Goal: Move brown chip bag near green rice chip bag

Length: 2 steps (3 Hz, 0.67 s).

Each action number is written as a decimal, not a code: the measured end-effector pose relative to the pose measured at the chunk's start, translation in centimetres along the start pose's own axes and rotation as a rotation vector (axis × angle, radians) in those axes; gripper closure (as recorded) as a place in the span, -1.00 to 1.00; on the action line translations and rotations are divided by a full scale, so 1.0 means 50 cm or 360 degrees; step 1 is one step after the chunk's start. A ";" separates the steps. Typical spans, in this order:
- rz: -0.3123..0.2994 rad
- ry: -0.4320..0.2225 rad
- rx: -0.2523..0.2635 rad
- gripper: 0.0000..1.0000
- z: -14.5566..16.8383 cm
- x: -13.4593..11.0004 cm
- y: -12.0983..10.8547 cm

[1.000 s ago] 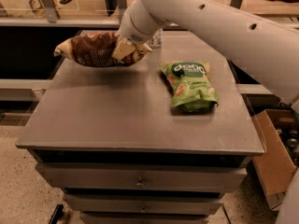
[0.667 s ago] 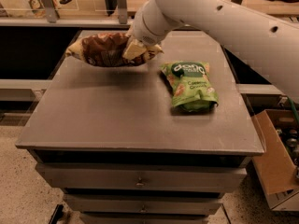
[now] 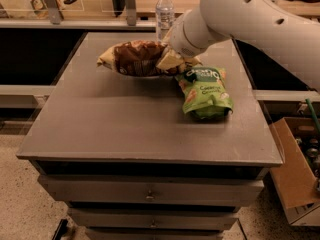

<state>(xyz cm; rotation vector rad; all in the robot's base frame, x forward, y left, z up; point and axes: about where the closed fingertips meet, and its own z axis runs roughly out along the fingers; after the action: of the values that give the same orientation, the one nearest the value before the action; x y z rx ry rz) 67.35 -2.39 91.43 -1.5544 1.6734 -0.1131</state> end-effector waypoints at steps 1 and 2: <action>0.0042 0.0065 0.0034 1.00 -0.049 0.065 -0.005; 0.0073 0.0056 -0.0030 0.67 -0.072 0.098 -0.003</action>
Offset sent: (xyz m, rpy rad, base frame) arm -0.0250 -0.0823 0.0010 0.0244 0.1229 -0.0070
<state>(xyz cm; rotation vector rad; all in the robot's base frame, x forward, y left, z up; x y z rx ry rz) 65.81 -8.26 91.42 -1.5351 1.7414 -0.1014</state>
